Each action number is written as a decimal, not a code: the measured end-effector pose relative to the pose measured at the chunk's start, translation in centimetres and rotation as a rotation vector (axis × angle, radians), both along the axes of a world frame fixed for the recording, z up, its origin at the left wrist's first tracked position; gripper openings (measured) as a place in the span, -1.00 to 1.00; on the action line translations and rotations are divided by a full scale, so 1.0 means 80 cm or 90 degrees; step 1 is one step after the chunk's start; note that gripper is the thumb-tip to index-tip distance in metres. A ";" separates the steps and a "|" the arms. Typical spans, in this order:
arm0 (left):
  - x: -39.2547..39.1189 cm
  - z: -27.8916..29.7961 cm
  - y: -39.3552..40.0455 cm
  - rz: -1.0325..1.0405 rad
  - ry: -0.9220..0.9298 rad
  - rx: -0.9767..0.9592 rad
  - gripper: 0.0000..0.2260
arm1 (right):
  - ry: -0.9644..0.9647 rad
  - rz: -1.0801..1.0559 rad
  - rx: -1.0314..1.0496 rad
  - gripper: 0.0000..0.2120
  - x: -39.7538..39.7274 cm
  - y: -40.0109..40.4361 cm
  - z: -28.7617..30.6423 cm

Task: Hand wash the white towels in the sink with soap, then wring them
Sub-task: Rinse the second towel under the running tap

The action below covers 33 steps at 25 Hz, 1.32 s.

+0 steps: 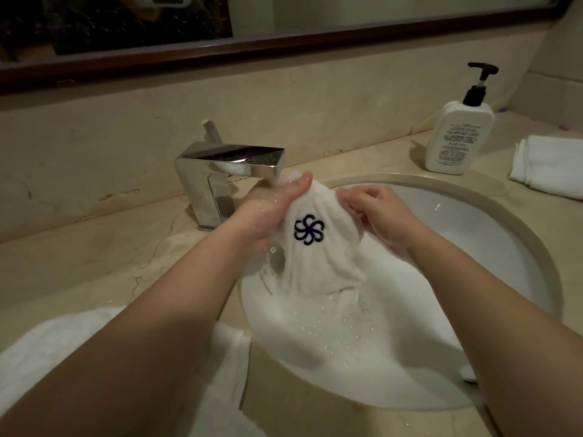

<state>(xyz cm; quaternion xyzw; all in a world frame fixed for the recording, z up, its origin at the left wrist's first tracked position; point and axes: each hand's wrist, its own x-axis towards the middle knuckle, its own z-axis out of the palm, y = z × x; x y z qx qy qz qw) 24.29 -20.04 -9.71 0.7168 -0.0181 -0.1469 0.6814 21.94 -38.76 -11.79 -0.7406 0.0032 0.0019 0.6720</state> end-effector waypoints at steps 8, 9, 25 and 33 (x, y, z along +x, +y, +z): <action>0.004 -0.008 -0.004 -0.006 -0.016 0.131 -0.41 | -0.001 -0.025 -0.021 -0.67 -0.002 0.016 0.000; 0.006 -0.010 -0.004 -0.059 0.001 0.103 -0.40 | -0.004 -0.019 0.037 -0.71 -0.002 0.022 0.003; 0.021 -0.023 -0.012 0.026 0.065 -0.078 -0.59 | 0.121 0.089 -0.014 -0.68 -0.012 0.035 -0.010; -0.019 -0.013 -0.001 -0.212 0.147 0.044 -0.46 | 0.123 -0.025 0.184 -0.38 -0.002 0.047 0.003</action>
